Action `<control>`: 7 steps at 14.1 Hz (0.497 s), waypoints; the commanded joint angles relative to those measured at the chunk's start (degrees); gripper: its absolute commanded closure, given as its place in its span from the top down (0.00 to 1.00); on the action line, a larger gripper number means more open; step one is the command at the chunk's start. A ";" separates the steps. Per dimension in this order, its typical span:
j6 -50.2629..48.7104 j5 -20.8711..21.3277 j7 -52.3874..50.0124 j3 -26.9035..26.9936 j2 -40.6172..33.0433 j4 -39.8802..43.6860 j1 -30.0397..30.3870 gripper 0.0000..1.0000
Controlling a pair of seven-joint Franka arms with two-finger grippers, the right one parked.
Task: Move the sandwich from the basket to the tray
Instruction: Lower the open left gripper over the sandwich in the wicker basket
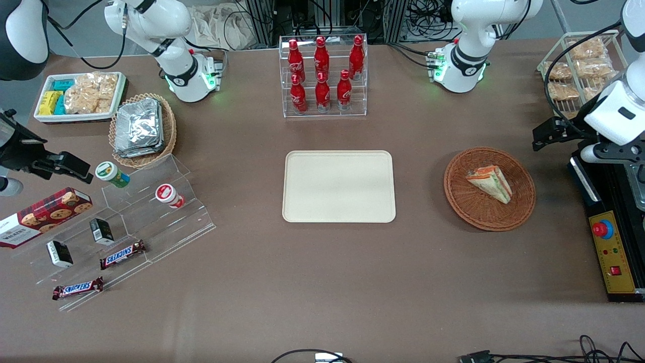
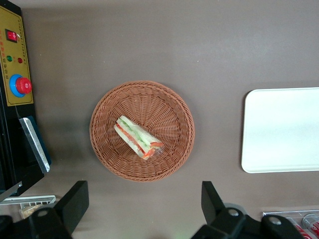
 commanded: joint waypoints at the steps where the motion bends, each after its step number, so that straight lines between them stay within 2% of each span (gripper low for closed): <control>1: -0.91 -0.06 1.13 -0.45 0.36 1.21 0.83 1.00; 4: -0.73 0.11 1.22 -0.36 1.32 1.91 0.92 1.00; 7: 0.67 2.83 -0.18 -0.45 2.29 0.96 0.75 1.00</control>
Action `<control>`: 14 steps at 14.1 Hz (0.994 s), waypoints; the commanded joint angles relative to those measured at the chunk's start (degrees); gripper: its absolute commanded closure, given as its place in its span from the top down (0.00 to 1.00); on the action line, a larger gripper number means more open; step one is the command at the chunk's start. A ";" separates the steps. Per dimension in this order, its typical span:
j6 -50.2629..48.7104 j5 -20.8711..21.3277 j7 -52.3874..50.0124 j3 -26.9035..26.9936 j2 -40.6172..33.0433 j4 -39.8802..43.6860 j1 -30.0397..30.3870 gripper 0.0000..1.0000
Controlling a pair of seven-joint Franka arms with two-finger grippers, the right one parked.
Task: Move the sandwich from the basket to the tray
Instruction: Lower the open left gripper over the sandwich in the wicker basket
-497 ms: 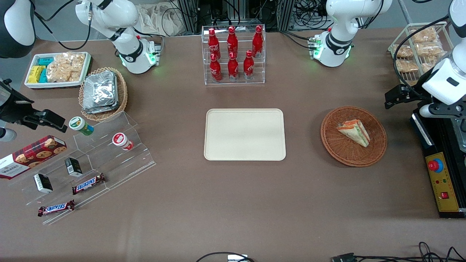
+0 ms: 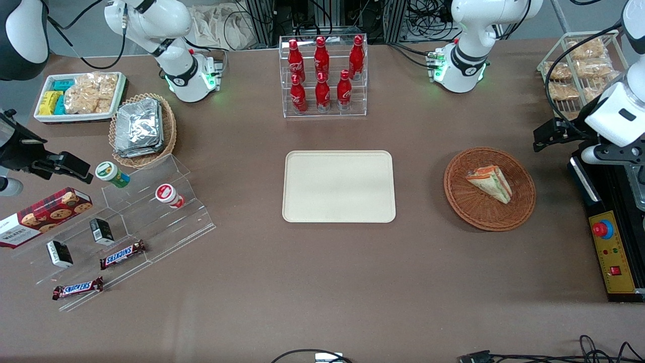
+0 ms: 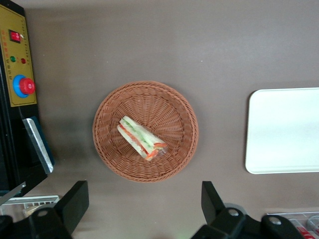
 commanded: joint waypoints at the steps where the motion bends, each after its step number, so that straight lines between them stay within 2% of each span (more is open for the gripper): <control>1: 2.99 1.46 -0.63 -0.39 1.22 -1.19 1.11 1.00; 6: 10.29 0.84 -5.97 0.93 0.16 -10.85 1.38 1.00; 14: 31.38 0.84 -21.00 1.54 -6.52 -34.41 1.29 1.00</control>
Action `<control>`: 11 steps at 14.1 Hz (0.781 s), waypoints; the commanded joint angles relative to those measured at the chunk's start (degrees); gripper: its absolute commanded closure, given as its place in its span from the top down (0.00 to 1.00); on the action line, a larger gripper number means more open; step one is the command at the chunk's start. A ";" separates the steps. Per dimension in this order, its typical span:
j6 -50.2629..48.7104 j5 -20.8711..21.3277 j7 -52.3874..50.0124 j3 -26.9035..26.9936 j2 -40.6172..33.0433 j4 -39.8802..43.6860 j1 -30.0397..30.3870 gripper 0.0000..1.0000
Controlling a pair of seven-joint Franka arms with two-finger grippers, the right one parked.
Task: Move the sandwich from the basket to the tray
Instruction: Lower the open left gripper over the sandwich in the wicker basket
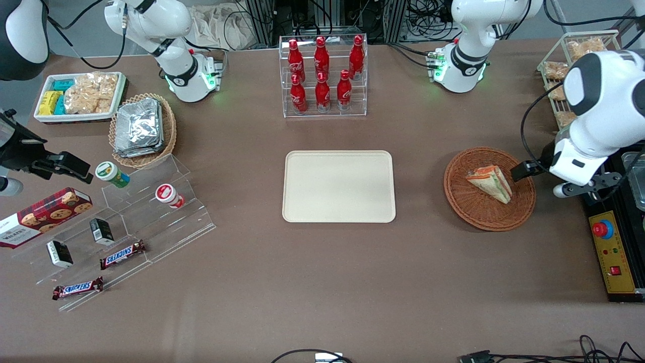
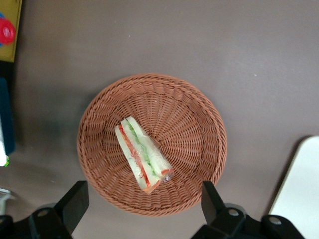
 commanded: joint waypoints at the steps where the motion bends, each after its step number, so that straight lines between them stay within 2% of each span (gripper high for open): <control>1: 6.00 0.07 -5.98 -0.23 -4.58 -8.05 0.17 1.00; 3: 8.63 0.07 -10.28 -0.32 -4.49 -10.16 0.08 1.00; 8: 22.42 0.25 -20.30 -0.67 -3.70 -19.38 -0.62 1.00; 11: 29.20 0.25 -22.16 -0.67 -1.86 -23.34 -0.62 1.00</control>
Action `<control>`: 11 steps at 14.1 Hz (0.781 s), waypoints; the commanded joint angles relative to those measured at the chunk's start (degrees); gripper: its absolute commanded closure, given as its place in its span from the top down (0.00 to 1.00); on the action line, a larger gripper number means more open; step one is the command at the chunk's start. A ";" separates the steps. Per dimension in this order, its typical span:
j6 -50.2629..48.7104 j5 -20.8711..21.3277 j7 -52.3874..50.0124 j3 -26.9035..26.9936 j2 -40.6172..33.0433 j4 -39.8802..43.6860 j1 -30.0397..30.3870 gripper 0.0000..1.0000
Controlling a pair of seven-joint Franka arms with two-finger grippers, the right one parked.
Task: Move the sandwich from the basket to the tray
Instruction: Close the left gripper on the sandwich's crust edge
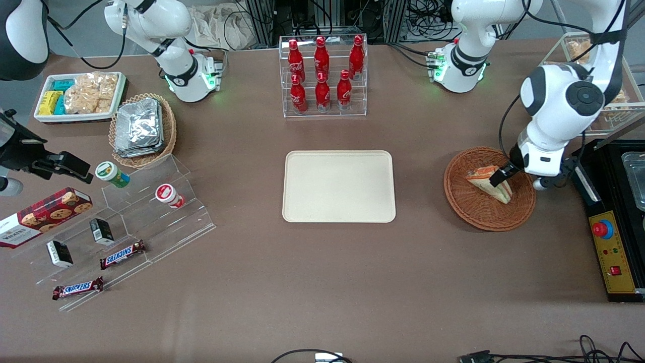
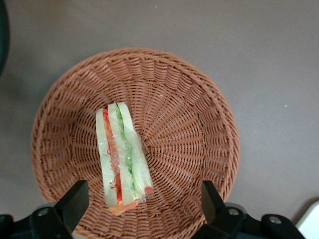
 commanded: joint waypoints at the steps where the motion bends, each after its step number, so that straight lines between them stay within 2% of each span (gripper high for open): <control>1: 4.31 0.26 -2.75 -0.11 0.80 -2.84 -0.13 1.00; 11: 5.89 0.35 -3.19 0.24 2.47 -5.56 0.75 1.00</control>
